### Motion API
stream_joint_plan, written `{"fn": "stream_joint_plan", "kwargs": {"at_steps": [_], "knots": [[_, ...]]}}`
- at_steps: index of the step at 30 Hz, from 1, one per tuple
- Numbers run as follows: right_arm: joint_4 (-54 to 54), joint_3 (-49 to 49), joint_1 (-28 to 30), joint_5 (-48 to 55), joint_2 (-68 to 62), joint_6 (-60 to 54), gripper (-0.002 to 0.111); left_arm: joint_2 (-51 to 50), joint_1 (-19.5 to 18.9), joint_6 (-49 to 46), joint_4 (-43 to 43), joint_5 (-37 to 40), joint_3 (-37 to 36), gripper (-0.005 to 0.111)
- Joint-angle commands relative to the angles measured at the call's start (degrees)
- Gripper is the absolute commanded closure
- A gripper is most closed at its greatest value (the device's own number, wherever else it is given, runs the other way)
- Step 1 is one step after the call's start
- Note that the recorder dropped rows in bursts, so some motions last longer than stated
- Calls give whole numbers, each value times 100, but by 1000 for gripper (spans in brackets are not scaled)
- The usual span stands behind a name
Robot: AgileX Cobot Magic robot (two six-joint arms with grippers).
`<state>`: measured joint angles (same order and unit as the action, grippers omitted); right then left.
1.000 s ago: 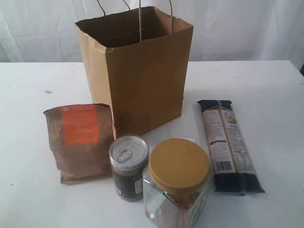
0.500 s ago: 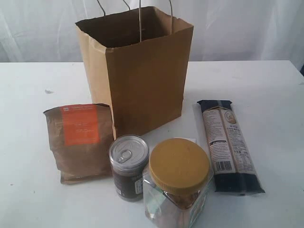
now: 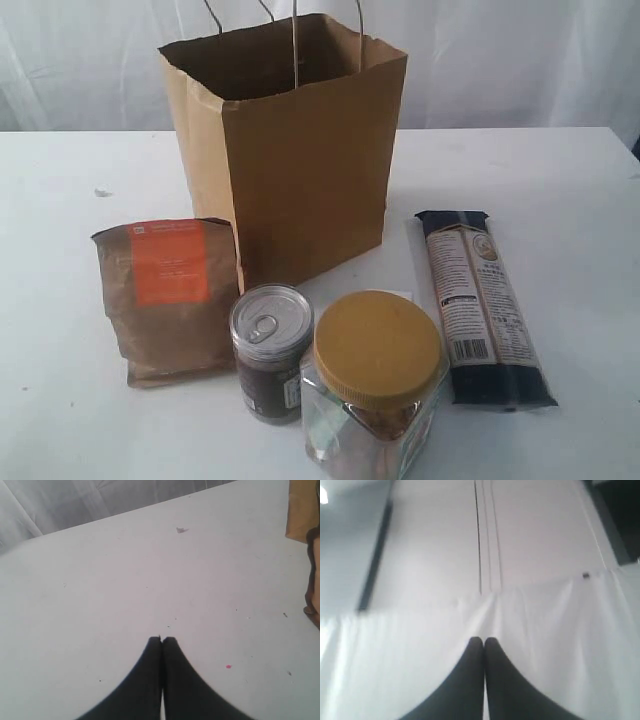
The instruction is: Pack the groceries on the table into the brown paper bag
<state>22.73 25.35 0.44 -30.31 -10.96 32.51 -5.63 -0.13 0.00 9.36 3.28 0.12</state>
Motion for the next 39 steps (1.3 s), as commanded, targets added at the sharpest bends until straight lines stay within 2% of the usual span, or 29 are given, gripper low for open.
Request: {"fn": "stream_joint_plan", "kwargs": {"at_steps": [1,5,10,12,14,17,19,22,27,33,36,39], "knots": [[1592,17,-6,2745,-966,-276,108,28,26,30,7,15,-12,107],[1484,17,-6,4288,-1895,-242,108,28,26,30,7,15,-12,107],[97,17,-6,4880,-3022,-156,108,28,26,0,7,-10,-12,107],[-702,41,-106,5106,-3308,-915,108,28,26,0,7,-23,-12,107],[-1678,172,-279,5554,-3564,-2313,108,28,26,0,7,-23,-12,107],[-3229,418,-531,6334,-3851,-3821,108,28,26,0,7,-23,-12,107],[-3836,558,-666,6984,-4079,-4467,108,28,26,0,7,-23,-12,107],[-4294,619,-790,7625,-4401,-4787,108,28,26,0,7,-23,-12,107],[-4566,641,-984,7092,-4615,-4787,108,28,26,0,7,-23,-12,107],[-4979,762,-1021,7063,-4410,-4971,108,28,26,0,7,-23,-12,107],[-5015,793,-1021,6587,-4258,-5595,108,28,26,0,7,-23,-12,107],[-5015,793,-1021,6003,-4059,-5677,108,28,26,0,7,-23,-12,107]]}}
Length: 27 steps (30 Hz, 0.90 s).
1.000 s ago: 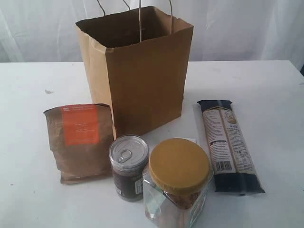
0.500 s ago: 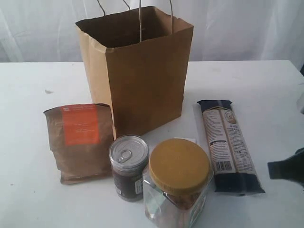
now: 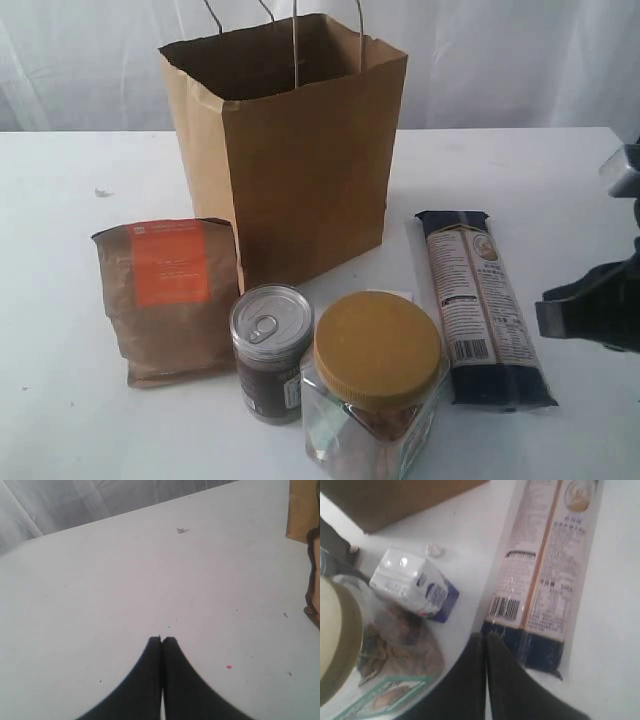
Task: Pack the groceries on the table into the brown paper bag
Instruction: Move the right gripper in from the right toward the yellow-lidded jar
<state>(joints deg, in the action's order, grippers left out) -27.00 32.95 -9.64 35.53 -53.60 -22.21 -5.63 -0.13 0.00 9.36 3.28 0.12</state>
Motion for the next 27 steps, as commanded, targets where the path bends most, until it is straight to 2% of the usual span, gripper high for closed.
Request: {"fn": "stream_joint_plan", "kwargs": {"at_steps": [1,5,9,12,16,18,23,27], "knots": [[-42,32,-13,-672,265,-204,108,28,26,0,7,-23,-12,107],[1,22,-13,-525,306,-694,107,28,26,0,7,-23,-12,107],[-82,-71,-13,-342,306,-839,93,28,26,0,7,-23,-12,107],[-347,-171,-13,-425,244,-998,71,28,26,0,7,-23,-12,107],[-859,-204,-13,-749,-54,-1546,21,28,26,0,7,-23,-12,107],[-1298,-220,-13,-1083,-245,-1546,2,28,26,0,7,-23,-12,107],[-2353,-220,-13,-1297,-593,-1497,3,28,26,0,7,-23,-12,107],[-2574,-220,-13,-1296,-608,-1489,3,28,26,0,7,-23,-12,107]]}}
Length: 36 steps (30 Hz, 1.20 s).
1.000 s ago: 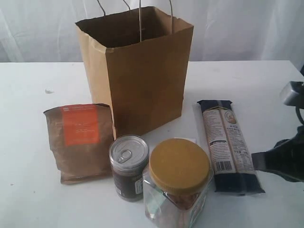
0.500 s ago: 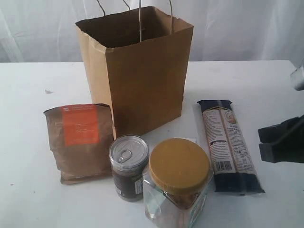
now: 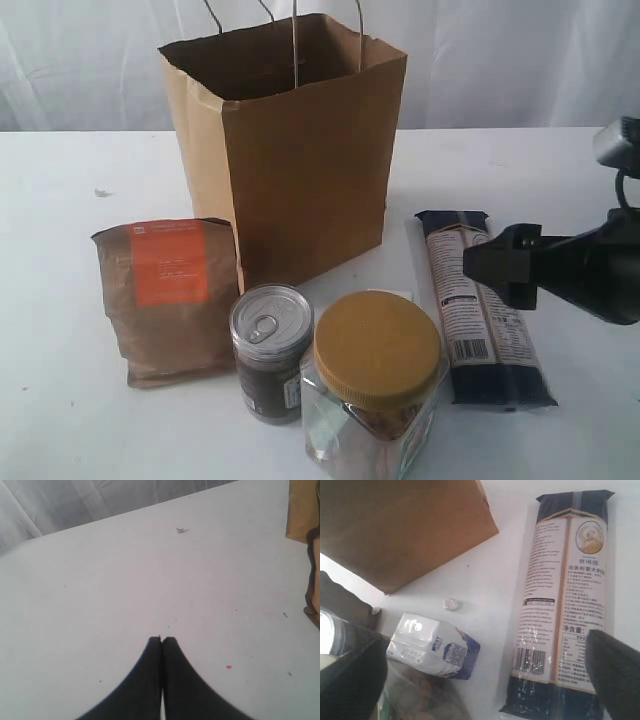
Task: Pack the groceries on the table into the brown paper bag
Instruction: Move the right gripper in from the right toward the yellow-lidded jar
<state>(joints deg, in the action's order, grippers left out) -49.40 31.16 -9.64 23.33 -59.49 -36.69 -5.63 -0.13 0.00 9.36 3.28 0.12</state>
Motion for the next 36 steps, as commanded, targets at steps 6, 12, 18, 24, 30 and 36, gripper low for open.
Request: {"fn": "stream_joint_plan", "kwargs": {"at_steps": [6,12,18,24,30,36], "knots": [[-400,-40,-13,-75,-19,-58,3,28,26,0,7,-23,-12,107],[-400,-40,-13,12,-19,-58,3,28,26,0,7,-23,-12,107],[-816,12,-13,122,-19,-111,3,28,26,0,7,-23,-12,107],[-901,205,-13,1217,-19,-1862,3,28,26,0,7,-23,-12,107],[-1530,233,-176,2090,362,-3829,3,28,26,0,7,-23,-12,107],[-2872,23,-691,2118,1195,-6057,3,28,26,0,7,-23,-12,107]]}}
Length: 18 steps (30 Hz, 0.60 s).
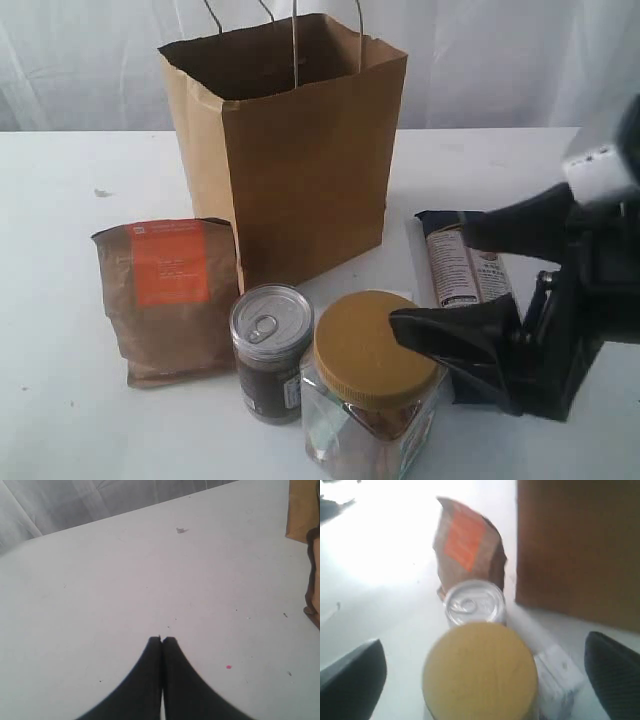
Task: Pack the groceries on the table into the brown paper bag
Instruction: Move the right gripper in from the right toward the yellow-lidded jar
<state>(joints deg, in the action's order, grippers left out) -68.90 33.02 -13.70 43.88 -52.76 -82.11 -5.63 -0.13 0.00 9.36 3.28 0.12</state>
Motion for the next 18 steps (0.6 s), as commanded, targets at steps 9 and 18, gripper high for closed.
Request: {"fn": "stream_joint_plan", "kwargs": {"at_steps": [9,18], "knots": [[-1962,-1228,-490,-462,621,-2455,3,28,26,0,7,-23,-12,107],[-2761,-1242,-490,377,396,-2336,3,28,26,0,7,-23,-12,107]]}}
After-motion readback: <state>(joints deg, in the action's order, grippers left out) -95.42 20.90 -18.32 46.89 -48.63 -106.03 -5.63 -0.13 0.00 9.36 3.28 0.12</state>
